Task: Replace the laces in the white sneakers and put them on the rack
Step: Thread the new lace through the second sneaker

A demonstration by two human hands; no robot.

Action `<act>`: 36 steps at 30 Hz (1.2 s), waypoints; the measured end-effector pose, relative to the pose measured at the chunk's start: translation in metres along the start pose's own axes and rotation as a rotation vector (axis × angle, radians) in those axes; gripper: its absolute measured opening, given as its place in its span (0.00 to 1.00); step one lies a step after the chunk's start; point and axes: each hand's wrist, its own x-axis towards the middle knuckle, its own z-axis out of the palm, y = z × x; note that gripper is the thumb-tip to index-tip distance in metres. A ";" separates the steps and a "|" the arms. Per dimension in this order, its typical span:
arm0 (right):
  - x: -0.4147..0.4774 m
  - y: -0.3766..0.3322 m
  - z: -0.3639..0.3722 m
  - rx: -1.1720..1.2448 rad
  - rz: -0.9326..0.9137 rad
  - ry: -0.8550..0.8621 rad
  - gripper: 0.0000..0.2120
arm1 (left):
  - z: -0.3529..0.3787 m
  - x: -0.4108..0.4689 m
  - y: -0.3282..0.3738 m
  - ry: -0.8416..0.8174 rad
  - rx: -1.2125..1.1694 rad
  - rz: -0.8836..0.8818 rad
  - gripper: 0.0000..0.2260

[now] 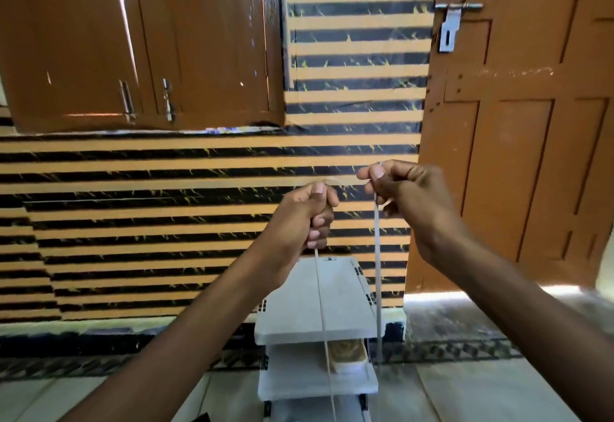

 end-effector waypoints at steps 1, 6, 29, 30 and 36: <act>0.001 -0.005 0.000 -0.001 -0.014 0.009 0.09 | 0.002 0.001 0.006 0.002 0.013 0.012 0.14; 0.000 -0.018 0.002 -0.014 -0.042 0.001 0.09 | 0.010 -0.003 0.014 0.056 0.052 0.042 0.14; 0.003 -0.034 -0.003 -0.098 -0.072 -0.112 0.07 | 0.025 -0.004 0.015 0.272 -0.036 0.226 0.08; 0.003 -0.034 -0.004 -0.089 -0.069 -0.120 0.07 | 0.026 -0.004 0.014 0.277 -0.047 0.225 0.08; 0.001 -0.035 -0.006 -0.070 -0.072 -0.174 0.08 | 0.034 -0.001 0.013 0.284 -0.114 0.191 0.09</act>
